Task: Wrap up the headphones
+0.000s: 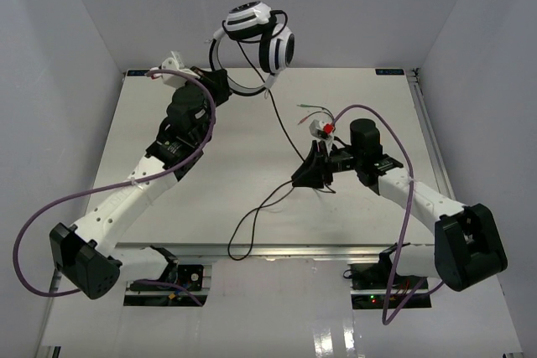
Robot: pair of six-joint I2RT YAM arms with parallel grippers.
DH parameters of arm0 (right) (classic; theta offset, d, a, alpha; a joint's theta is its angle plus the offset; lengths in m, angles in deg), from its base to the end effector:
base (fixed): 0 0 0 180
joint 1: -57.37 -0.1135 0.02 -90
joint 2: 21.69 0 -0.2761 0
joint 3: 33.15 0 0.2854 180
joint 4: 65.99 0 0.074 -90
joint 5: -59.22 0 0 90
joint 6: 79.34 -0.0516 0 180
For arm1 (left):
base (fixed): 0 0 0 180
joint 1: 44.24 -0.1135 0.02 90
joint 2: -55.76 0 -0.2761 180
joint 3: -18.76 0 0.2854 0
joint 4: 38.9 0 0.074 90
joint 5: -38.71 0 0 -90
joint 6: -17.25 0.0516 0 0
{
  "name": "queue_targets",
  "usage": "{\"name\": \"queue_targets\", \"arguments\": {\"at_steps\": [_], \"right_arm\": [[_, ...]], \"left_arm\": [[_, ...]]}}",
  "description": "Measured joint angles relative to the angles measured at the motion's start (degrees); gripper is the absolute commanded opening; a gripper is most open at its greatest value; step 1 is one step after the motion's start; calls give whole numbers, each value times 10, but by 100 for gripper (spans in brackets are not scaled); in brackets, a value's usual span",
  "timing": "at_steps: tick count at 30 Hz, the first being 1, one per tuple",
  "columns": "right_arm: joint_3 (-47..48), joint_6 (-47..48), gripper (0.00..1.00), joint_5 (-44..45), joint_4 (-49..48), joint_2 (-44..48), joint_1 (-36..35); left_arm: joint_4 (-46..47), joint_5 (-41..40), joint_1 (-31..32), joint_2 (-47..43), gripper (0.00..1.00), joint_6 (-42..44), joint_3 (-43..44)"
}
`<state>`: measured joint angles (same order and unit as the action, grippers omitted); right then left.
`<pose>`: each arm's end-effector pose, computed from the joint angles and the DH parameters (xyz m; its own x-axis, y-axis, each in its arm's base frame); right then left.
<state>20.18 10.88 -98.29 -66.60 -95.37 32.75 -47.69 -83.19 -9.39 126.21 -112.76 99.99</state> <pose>0.2513 0.1676 0.2476 -0.3034 -0.1407 -0.9424 -0.9511 -0.0151 0.3084 0.2829 -0.1637 0.4312 -0.0114 -0.6572 -0.7537 0.0579 0.7520 -0.6566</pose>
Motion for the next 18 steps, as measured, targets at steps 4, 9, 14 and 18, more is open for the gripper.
{"name": "queue_targets", "arguments": {"at_steps": [4,9,14,18], "right_arm": [[6,62,8,39,65,23,-11],[78,166,8,137,215,28,-31],[175,269,8,272,334,41,-64],[242,332,8,370,385,64,-85]], "left_arm": [[12,-38,-9,23,0,22,12],[12,-70,-14,56,0,78,12],[12,-92,-18,80,0,144,-8],[-1,-92,-21,98,0,176,-39]]}}
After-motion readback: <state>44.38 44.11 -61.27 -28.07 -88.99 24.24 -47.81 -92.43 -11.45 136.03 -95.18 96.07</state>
